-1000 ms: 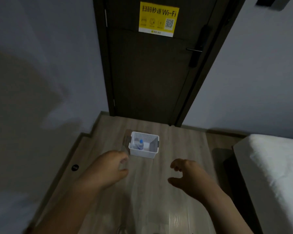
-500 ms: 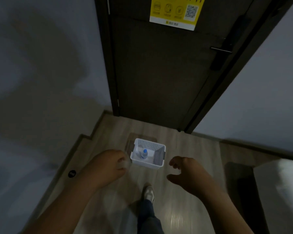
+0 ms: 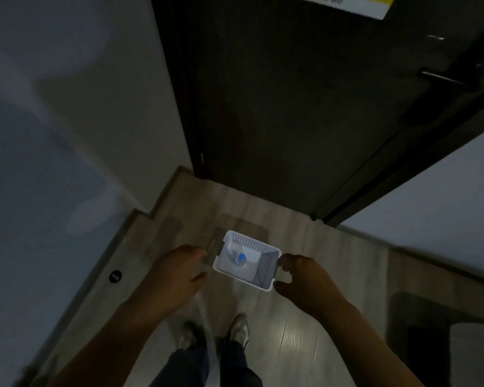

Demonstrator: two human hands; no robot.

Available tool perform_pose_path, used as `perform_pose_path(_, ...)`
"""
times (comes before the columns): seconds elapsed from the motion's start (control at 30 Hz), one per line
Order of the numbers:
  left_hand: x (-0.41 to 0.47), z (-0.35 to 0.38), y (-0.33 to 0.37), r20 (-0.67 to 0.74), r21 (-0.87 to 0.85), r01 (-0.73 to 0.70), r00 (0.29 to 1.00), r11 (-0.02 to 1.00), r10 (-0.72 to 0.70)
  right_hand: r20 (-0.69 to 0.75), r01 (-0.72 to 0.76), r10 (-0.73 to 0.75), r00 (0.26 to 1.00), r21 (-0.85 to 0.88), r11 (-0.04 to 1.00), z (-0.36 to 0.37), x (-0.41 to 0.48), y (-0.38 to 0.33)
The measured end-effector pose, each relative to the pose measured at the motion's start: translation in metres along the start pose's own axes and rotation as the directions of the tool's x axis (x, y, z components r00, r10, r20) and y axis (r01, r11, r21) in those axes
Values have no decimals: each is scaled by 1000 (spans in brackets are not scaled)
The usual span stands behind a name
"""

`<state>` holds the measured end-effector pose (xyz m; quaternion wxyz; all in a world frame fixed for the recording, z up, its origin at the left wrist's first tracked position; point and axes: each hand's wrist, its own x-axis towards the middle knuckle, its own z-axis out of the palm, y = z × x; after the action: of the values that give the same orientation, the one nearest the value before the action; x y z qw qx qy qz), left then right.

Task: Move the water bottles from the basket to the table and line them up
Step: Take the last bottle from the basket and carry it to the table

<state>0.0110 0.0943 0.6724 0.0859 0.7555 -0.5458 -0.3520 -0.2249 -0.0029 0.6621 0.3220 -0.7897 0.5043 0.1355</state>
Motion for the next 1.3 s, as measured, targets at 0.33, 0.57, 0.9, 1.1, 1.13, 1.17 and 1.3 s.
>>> perform_pose_path(0.33, 140, 72, -95, 147, 91, 126, 979, 988, -138, 73, -102, 100, 992, 22, 995, 66, 150, 44)
perform_pose_path(0.57, 235, 141, -184, 191, 221, 173, 957, 960, -217, 40, -212, 210, 977, 68, 975, 162, 269, 79)
perform_pose_path(0.9, 329, 252, -277, 254, 167, 184, 941, 969, -222, 58, -325, 322, 945, 54, 944, 313, 398, 125)
perform_pose_path(1.1, 360, 299, -322, 279, 135, 189, 935, 973, -220, 41, -333, 333, 942, 11, 943, 375, 442, 138)
perform_pose_path(1.13, 363, 304, -329, 280, 132, 189, 935, 973, -219, 35, -337, 337, 941, 12, 941, 383, 448, 140)
perform_pose_path(1.17, 366, 309, -335, 278, 131, 190, 935, 973, -220, 30, -342, 342, 939, 10, 940, 390, 453, 142)
perform_pose_path(1.3, 376, 329, -357, 262, 144, 185, 940, 972, -218, 5, -326, 326, 945, -1, 945, 412, 474, 148)
